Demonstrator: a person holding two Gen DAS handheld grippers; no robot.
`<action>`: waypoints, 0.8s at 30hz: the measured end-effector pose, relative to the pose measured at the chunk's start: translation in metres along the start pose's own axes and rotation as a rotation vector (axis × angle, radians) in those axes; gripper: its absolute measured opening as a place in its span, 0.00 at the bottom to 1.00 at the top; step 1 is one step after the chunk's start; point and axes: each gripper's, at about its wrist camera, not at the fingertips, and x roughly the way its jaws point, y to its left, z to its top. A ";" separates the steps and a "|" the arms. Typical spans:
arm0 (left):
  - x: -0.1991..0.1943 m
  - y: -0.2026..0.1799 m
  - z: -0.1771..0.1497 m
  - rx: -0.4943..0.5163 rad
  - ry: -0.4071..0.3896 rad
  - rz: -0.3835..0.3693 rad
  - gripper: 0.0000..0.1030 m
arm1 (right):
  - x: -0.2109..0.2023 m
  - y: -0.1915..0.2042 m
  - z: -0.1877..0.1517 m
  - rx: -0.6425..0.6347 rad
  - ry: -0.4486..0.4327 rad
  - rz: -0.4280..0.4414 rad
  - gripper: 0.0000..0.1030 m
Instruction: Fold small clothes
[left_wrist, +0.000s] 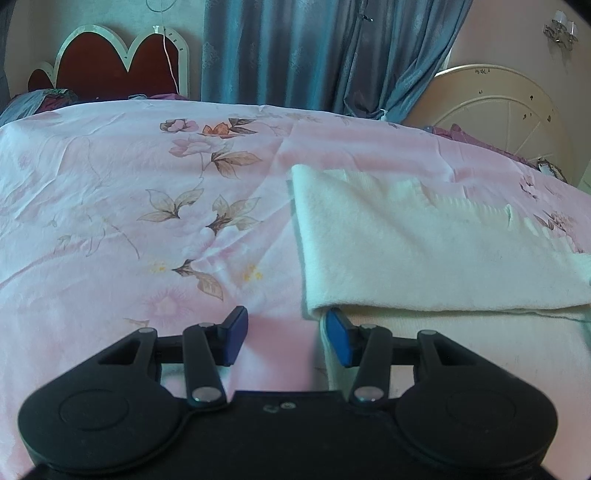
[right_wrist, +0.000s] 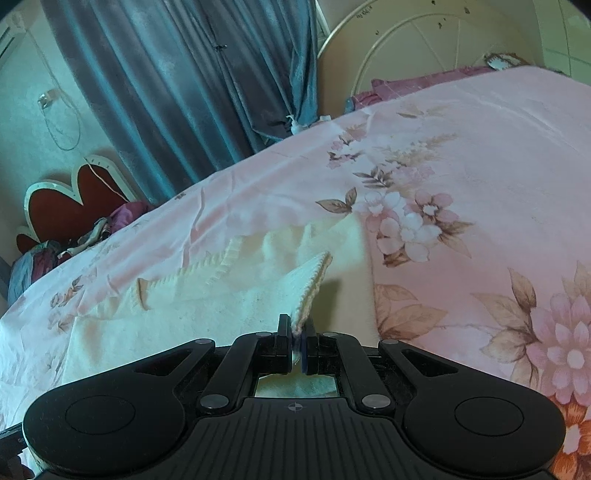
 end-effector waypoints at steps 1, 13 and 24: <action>0.000 0.000 0.000 0.001 0.001 0.001 0.45 | 0.000 0.000 -0.001 0.001 0.000 0.001 0.03; 0.000 0.001 0.003 0.049 0.027 -0.023 0.56 | 0.010 -0.009 -0.009 0.006 0.058 -0.021 0.04; -0.017 -0.045 0.015 0.122 -0.105 -0.135 0.58 | 0.002 0.029 -0.013 -0.175 -0.001 -0.019 0.04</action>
